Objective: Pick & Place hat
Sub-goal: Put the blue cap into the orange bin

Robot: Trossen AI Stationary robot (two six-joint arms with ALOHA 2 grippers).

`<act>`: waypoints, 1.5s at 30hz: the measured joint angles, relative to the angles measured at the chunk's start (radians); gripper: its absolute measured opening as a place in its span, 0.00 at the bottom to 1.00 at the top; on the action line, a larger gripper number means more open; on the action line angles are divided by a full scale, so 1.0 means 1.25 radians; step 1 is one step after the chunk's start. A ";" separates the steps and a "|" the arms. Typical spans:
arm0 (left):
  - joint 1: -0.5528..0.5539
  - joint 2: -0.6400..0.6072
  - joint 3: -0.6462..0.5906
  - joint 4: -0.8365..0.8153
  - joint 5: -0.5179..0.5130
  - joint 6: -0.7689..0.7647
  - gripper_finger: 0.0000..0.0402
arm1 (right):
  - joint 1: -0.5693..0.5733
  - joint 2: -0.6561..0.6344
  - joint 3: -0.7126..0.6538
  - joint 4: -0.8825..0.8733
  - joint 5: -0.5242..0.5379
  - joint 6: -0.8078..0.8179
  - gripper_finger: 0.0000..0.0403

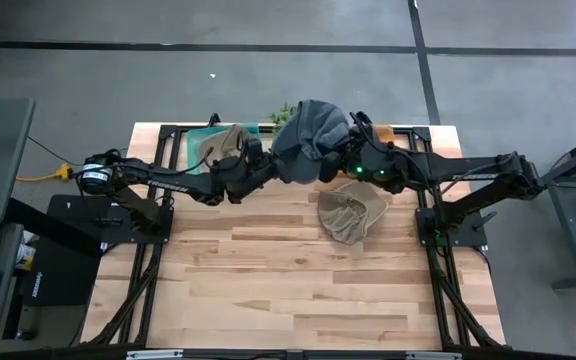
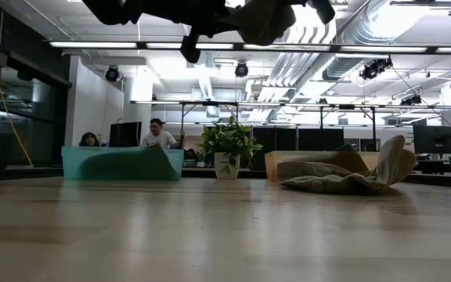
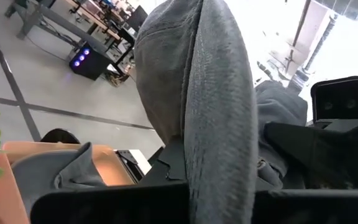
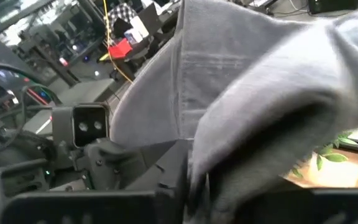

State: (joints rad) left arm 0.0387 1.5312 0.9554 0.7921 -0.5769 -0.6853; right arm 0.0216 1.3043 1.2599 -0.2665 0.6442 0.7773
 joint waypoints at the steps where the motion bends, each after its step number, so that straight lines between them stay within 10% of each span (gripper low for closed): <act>1: 0.000 0.001 0.000 0.000 0.001 0.000 0.00 | 0.000 -0.001 0.000 -0.006 0.000 0.000 0.20; 31: 0.015 0.003 0.049 -0.044 -0.050 0.085 0.00 | 0.009 -0.035 0.001 -0.337 -0.198 0.099 0.49; 45: 0.020 -0.015 0.114 -0.246 0.142 0.111 0.00 | 0.015 -0.243 0.001 -0.688 -0.247 0.075 0.49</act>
State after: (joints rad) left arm 0.0631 1.5127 1.0981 0.4850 -0.3988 -0.5461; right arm 0.0401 1.0005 1.2610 -1.1259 0.3359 0.8714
